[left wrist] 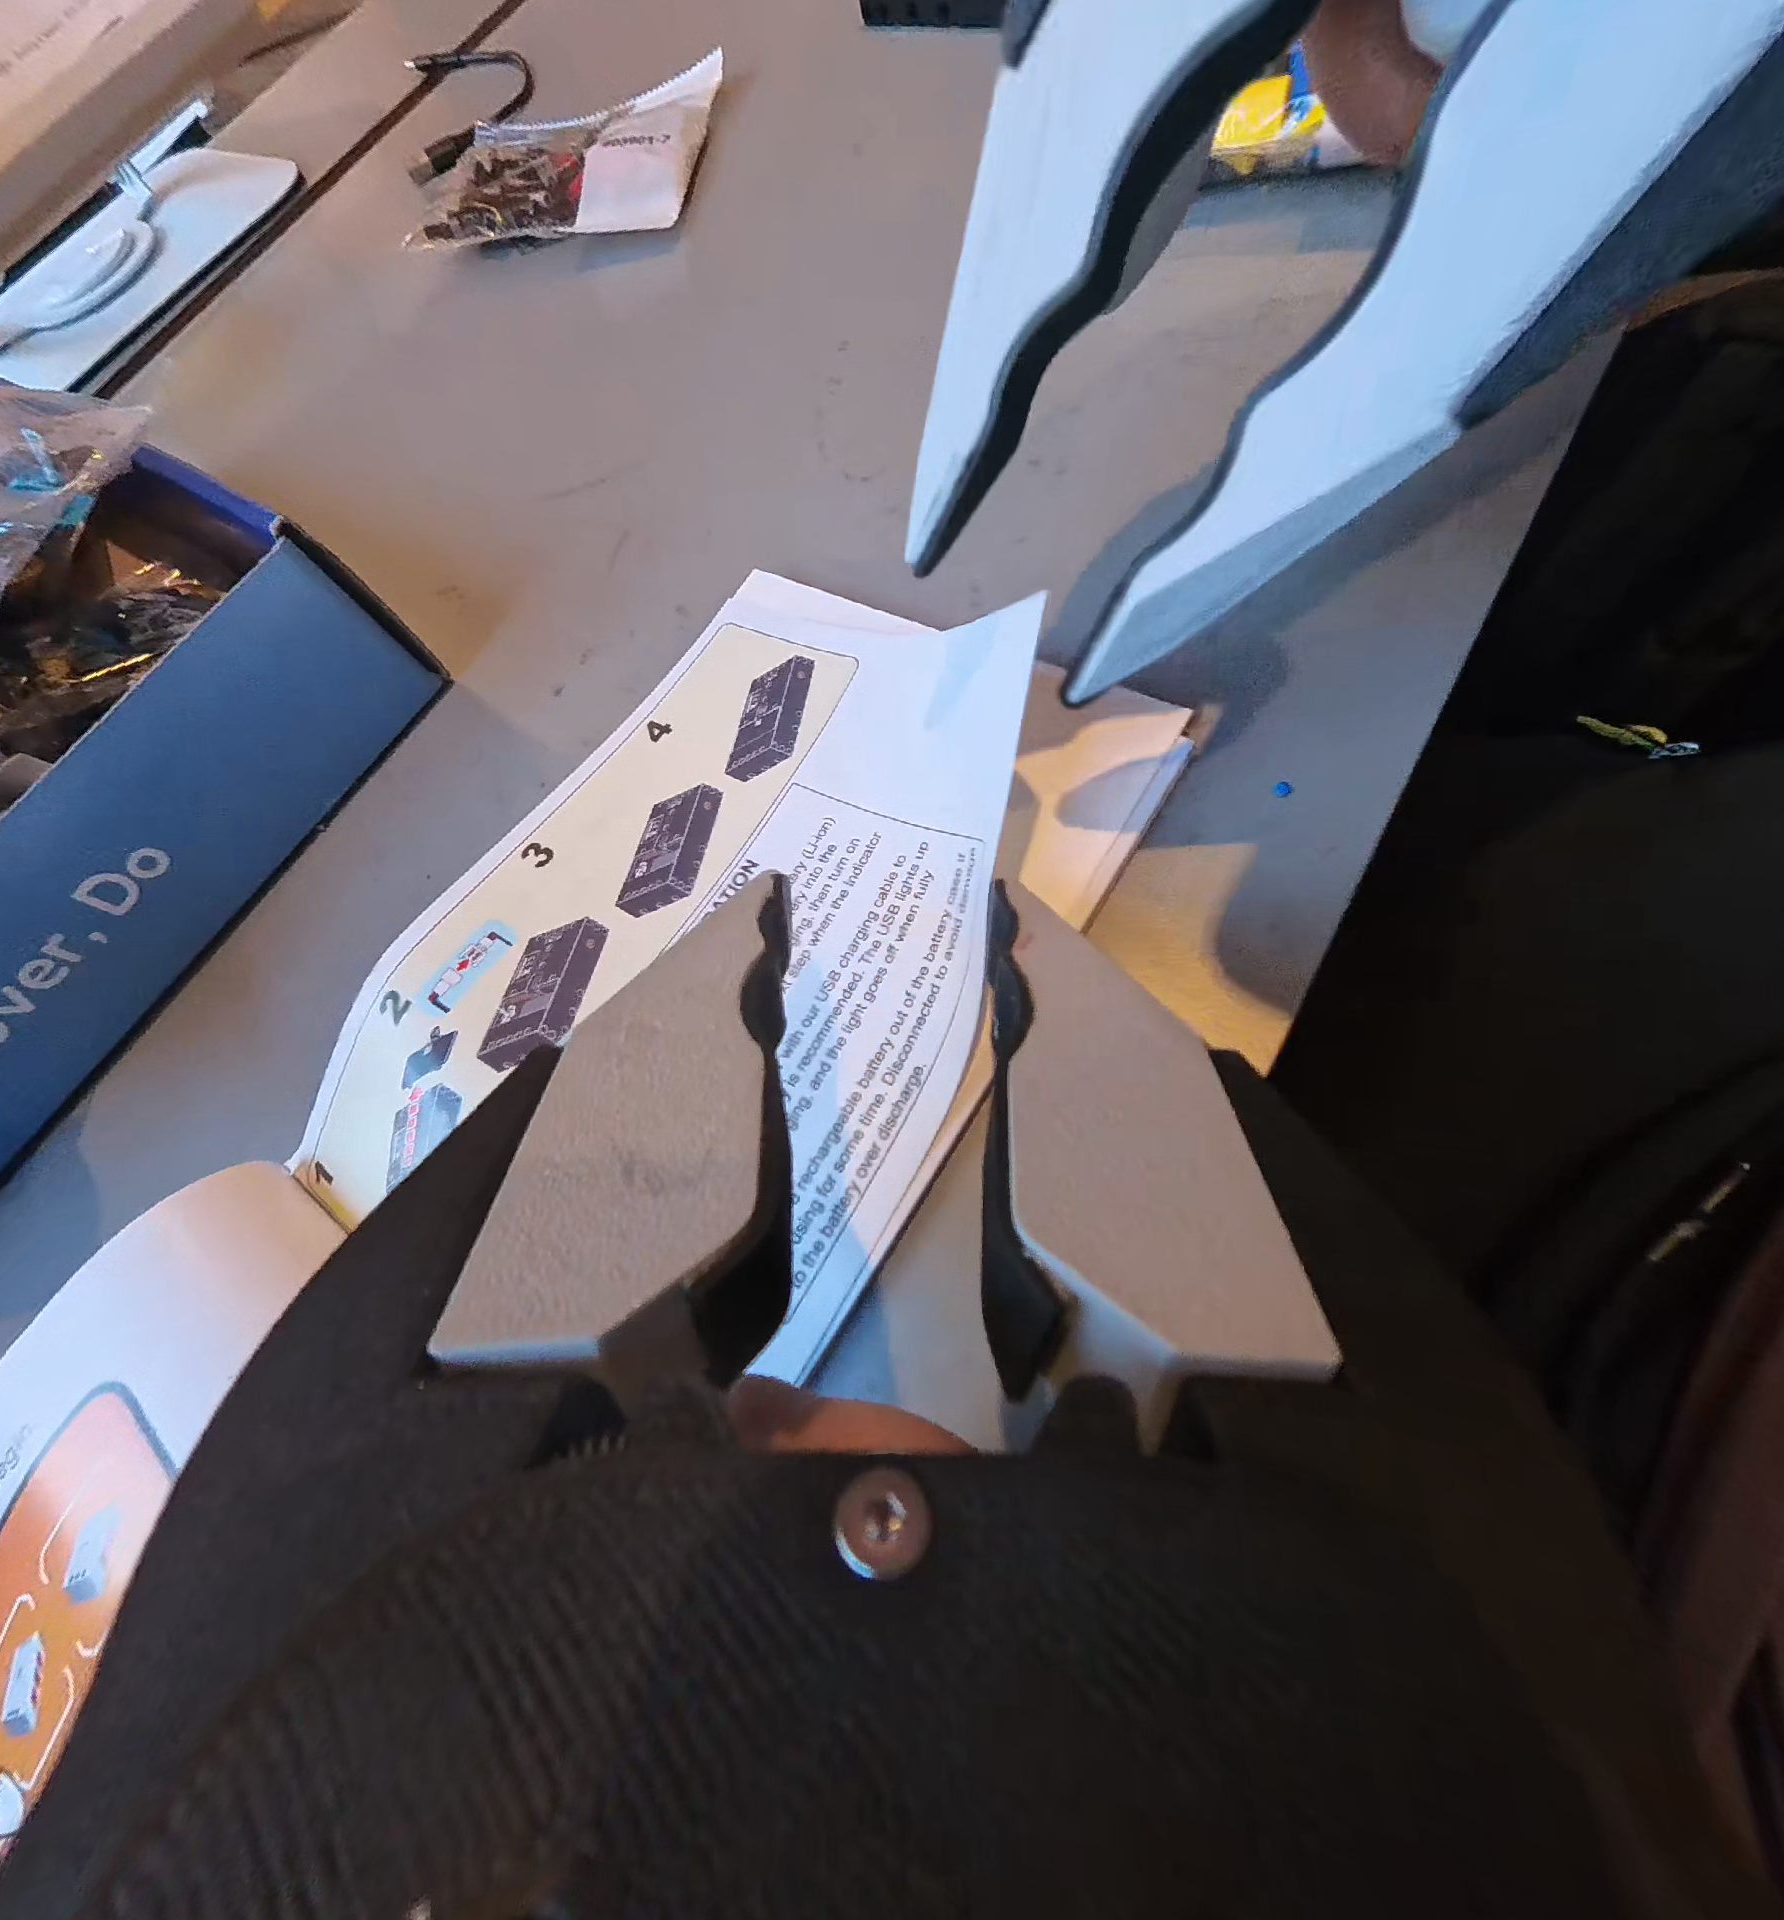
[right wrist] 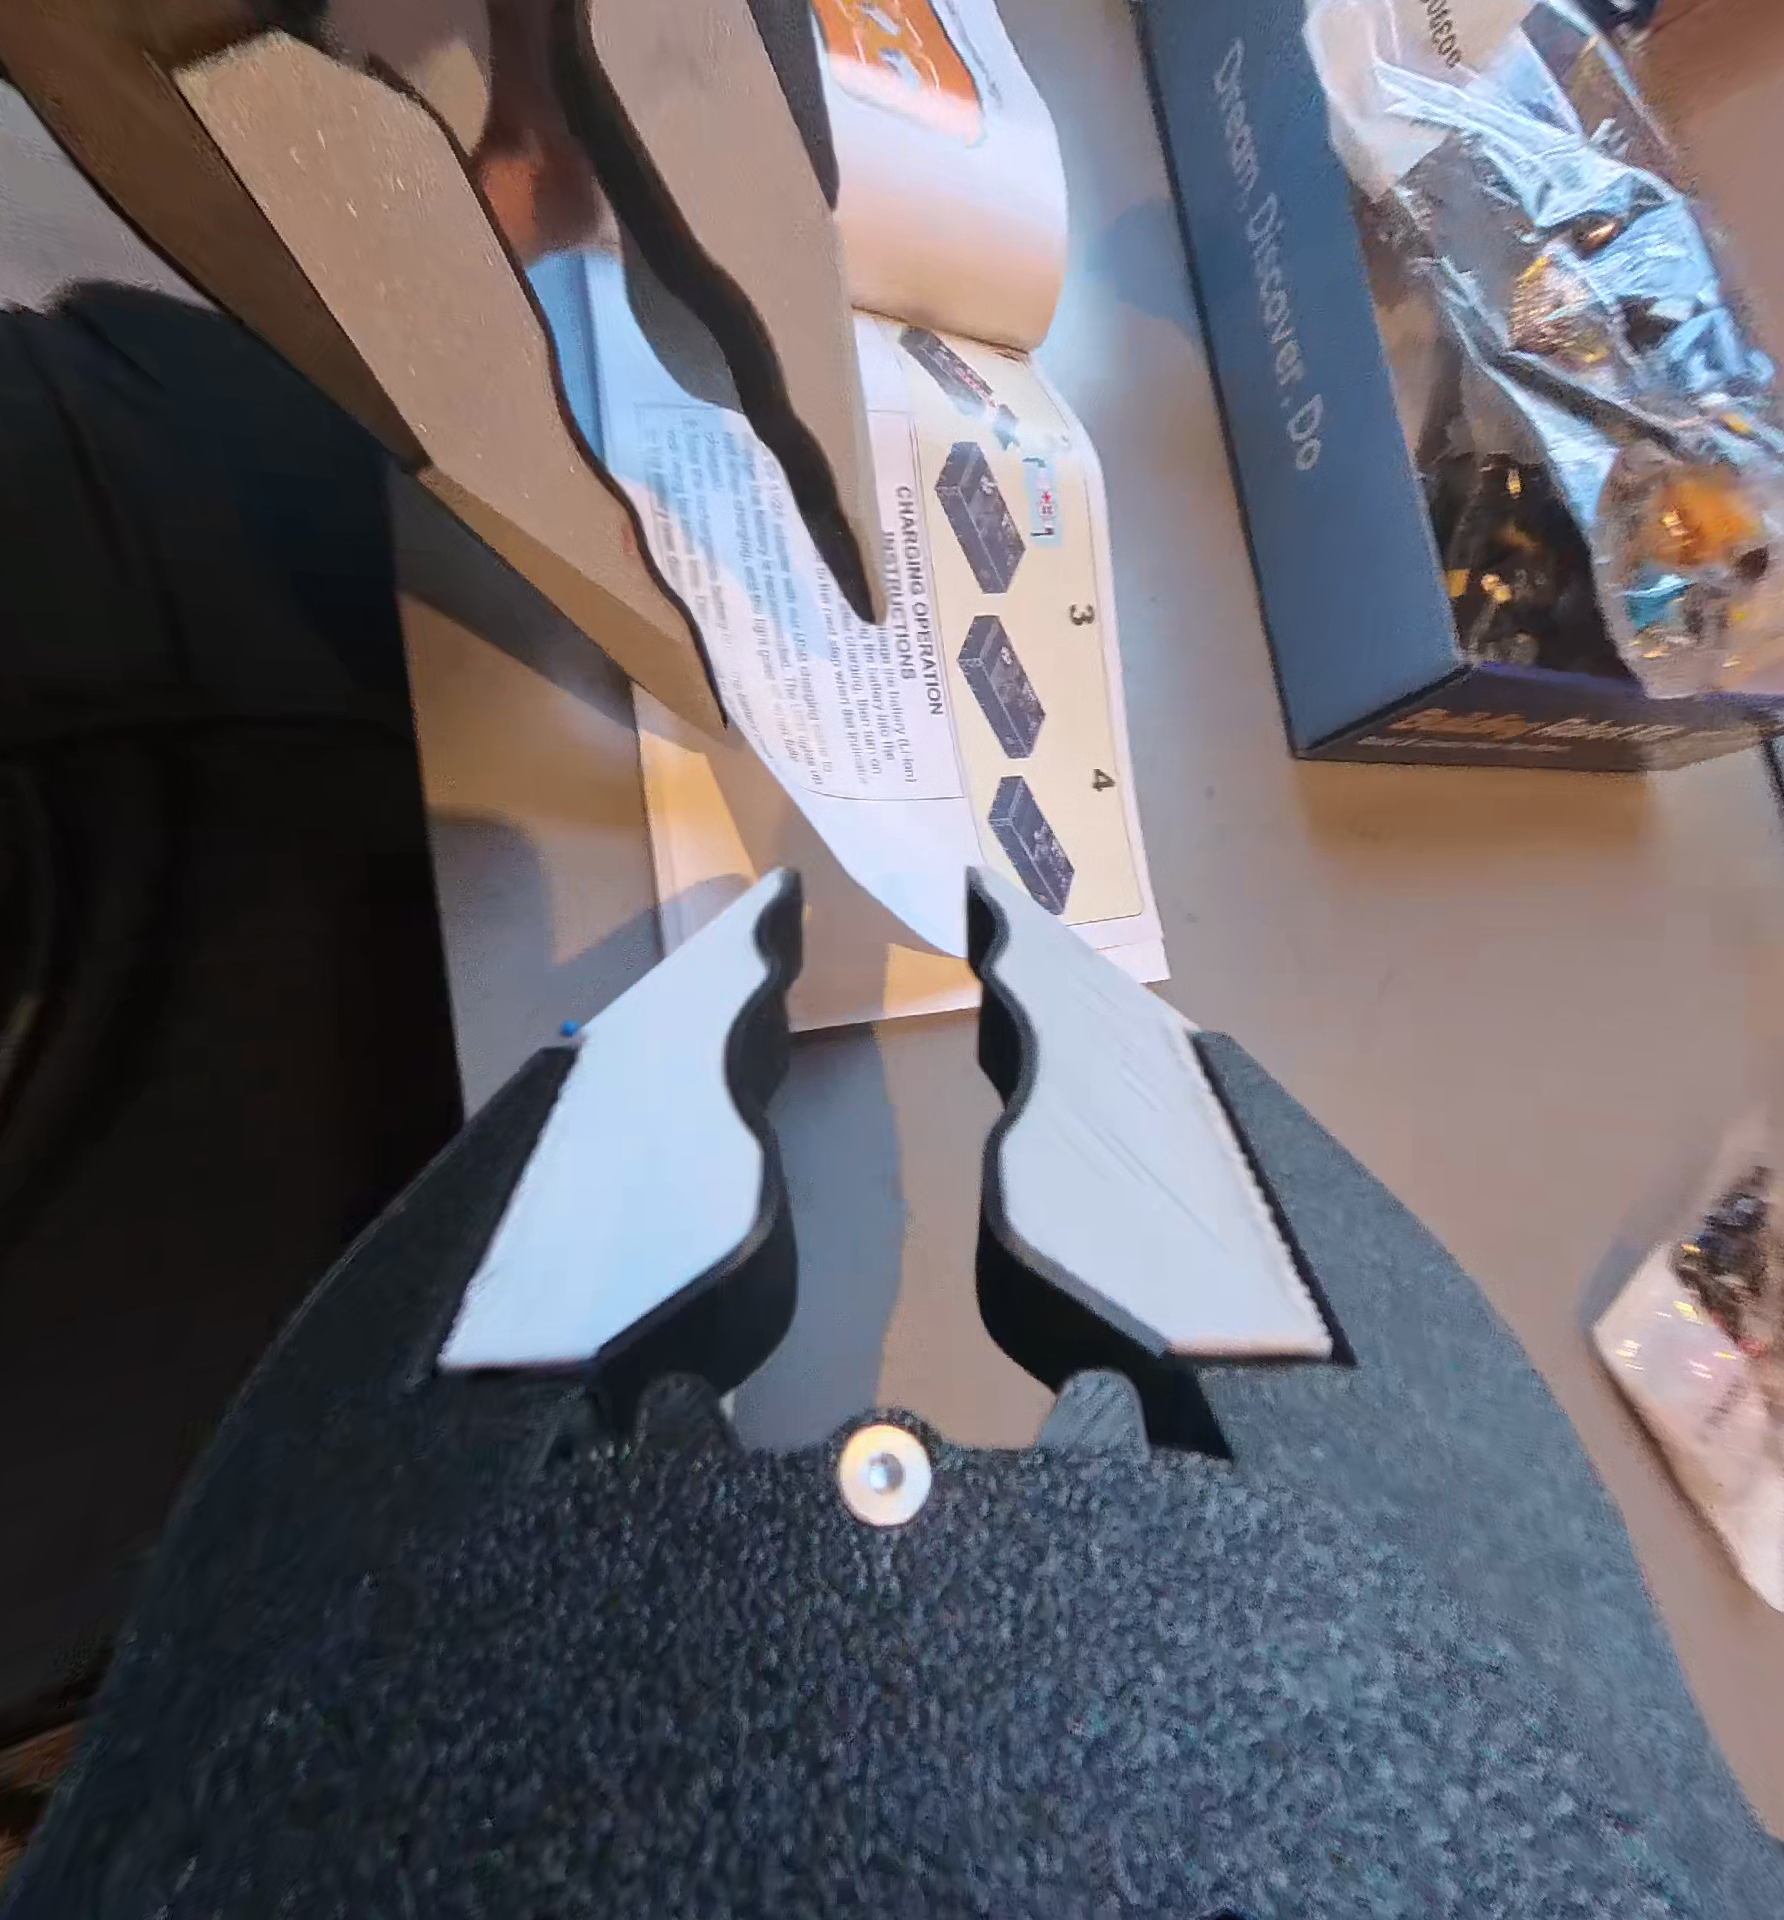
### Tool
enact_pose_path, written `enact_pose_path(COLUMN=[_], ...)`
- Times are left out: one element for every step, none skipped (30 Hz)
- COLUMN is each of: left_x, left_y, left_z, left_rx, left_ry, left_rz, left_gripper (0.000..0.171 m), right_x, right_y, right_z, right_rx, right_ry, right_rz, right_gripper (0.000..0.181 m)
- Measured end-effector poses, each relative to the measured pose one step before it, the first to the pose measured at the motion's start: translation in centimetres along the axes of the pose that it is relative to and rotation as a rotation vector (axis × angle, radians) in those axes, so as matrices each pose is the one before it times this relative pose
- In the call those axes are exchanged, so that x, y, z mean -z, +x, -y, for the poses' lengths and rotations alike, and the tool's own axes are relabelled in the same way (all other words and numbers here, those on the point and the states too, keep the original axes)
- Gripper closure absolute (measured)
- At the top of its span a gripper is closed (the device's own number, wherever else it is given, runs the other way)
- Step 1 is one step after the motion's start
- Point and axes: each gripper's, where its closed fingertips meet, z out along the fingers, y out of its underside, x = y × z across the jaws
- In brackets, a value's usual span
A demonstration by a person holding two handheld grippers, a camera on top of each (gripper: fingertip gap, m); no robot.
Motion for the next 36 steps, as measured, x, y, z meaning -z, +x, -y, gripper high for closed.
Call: enact_pose_path(left_x=[0.036,0.029,0.000,-0.015,-0.031,-0.030,-0.044,-0.010,0.042,0.097,0.129,0.146,0.101,0.098,0.095,0.098,0.100,0.110,0.095,0.077,0.059,0.034,0.018,0.000,-0.018,-0.013,-0.022,-0.007,-0.005,-0.003,-0.004,-0.001,0.017,0.036,0.034,0.032], left_y=[-0.052,-0.044,0.068,0.147,0.211,0.269,0.218,0.092,-0.039,-0.119,-0.059,0.091,0.041,-0.001,-0.036,0.006,-0.005,-0.071,-0.128,-0.170,-0.202,-0.113,-0.001,0.046,0.035,0.020,0.005,0.035,0.043,0.029,-0.017,-0.019,-0.001,-0.006,-0.008,-0.005], left_z=[0.055,0.051,0.032,0.029,0.076,0.093,0.079,0.070,0.122,0.197,0.240,0.219,0.126,0.106,0.120,0.165,0.157,0.148,0.113,0.037,-0.015,-0.032,0.017,0.030,0.013,-0.029,-0.017,-0.021,-0.004,-0.006,-0.020,-0.008,0.011,0.037,0.037,0.026], left_rx=[0.0045,0.0037,0.0009,-0.0017,-0.0043,-0.0074,-0.0107,-0.0138,-0.0150,-0.0105,-0.0043,0.0034,0.0120,0.0140,0.0157,0.0207,0.0251,0.0222,0.0159,0.0087,0.0021,0.0008,0.0043,0.0051,0.0021,-0.0008,-0.0025,-0.0017,0.0000,-0.0004,-0.0015,-0.0014,0.0000,0.0000,-0.0017,-0.0027], left_ry=[0.00395,0.00367,0.00100,-0.00021,0.00133,0.00244,0.00038,0.00044,0.00491,0.01119,0.01515,0.01322,0.00700,0.00714,0.00889,0.01150,0.01097,0.01056,0.00797,0.00356,0.00057,-0.00001,0.00153,0.00250,0.00058,-0.00170,-0.00119,-0.00095,-0.00016,-0.00013,-0.00029,-0.00007,0.00069,0.00209,0.00166,0.00038], left_rz=[0.0012,0.0018,-0.0017,-0.0031,-0.0036,-0.0044,-0.0008,0.0058,0.0098,0.0122,0.0032,-0.0102,-0.0103,-0.0094,-0.0085,-0.0118,-0.0125,-0.0087,-0.0042,0.0002,0.0049,0.0021,-0.0033,-0.0042,-0.0026,0.0001,0.0016,0.0004,-0.0001,0.0001,0.0022,0.0023,0.0005,0.0004,0.0011,0.0008], left_gripper=[0.138,0.138,0.139,0.139,0.138,0.137,0.137,0.139,0.147,0.158,0.170,0.171,0.171,0.171,0.171,0.171,0.171,0.171,0.171,0.171,0.171,0.171,0.171,0.171,0.171,0.171,0.171,0.171,0.171,0.171,0.171,0.171,0.171,0.171,0.171,0.171], right_x=[-0.123,-0.057,0.001,0.037,0.067,0.109,0.139,0.141,0.115,0.090,0.077,0.082,0.112,0.119,0.106,0.106,0.109,0.113,0.104,0.095,0.066,0.054,0.033,0.018,0.015,0.027,0.024,0.035,0.029,0.023,0.014,0.004,-0.009,-0.019,-0.022,-0.001], right_y=[0.175,0.071,0.069,0.115,0.086,0.074,0.022,-0.096,-0.138,-0.094,-0.077,-0.009,0.006,-0.044,-0.019,0.072,0.089,0.063,0.113,0.121,0.075,0.058,0.064,0.059,0.056,0.023,0.029,0.013,-0.025,-0.026,-0.002,-0.028,-0.034,-0.040,-0.055,-0.078], right_z=[-0.025,0.083,0.206,0.263,0.254,0.309,0.363,0.365,0.291,0.247,0.237,0.266,0.282,0.298,0.266,0.225,0.180,0.126,0.107,0.077,0.066,0.075,0.071,0.027,-0.014,-0.009,-0.007,0.021,0.019,0.034,0.036,0.026,0.006,0.028,0.047,0.069], right_rx=[0.0236,0.0149,0.0041,-0.0054,-0.0105,-0.0115,-0.0094,-0.0067,-0.0064,-0.0071,-0.0081,-0.0087,-0.0091,-0.0119,-0.0144,-0.0127,-0.0086,-0.0058,-0.0047,-0.0041,-0.0045,-0.0045,-0.0038,-0.0030,-0.0012,0.0005,0.0010,0.0007,-0.0002,-0.0007,0.0002,0.0008,0.0005,0.0007,0.0014,0.0016], right_ry=[-0.0090,-0.0010,0.0069,0.0089,0.0080,0.0119,0.0174,0.0172,0.0127,0.0099,0.0100,0.0123,0.0149,0.0161,0.0163,0.0156,0.0142,0.0111,0.0085,0.0068,0.0051,0.0059,0.0059,0.0022,-0.0004,-0.0007,0.0003,0.0011,0.0006,0.0009,0.0016,0.0007,-0.0005,0.0005,0.0018,0.0024], right_rz=[-0.0291,-0.0170,-0.0115,-0.0095,-0.0046,-0.0029,-0.0005,0.0056,0.0073,0.0053,0.0046,0.0015,0.0021,0.0072,0.0074,0.0019,-0.0001,0.0012,-0.0016,-0.0028,0.0005,0.0009,-0.0007,-0.0015,-0.0018,-0.0017,-0.0023,-0.0017,0.0008,0.0011,-0.0005,0.0005,0.0016,0.0009,0.0015,0.0025], right_gripper=[0.162,0.178,0.180,0.181,0.181,0.181,0.181,0.181,0.181,0.181,0.180,0.180,0.180,0.179,0.178,0.177,0.176,0.175,0.172,0.170,0.170,0.170,0.170,0.170,0.169,0.169,0.169,0.169,0.169,0.169,0.169,0.169,0.169,0.169,0.169,0.169])
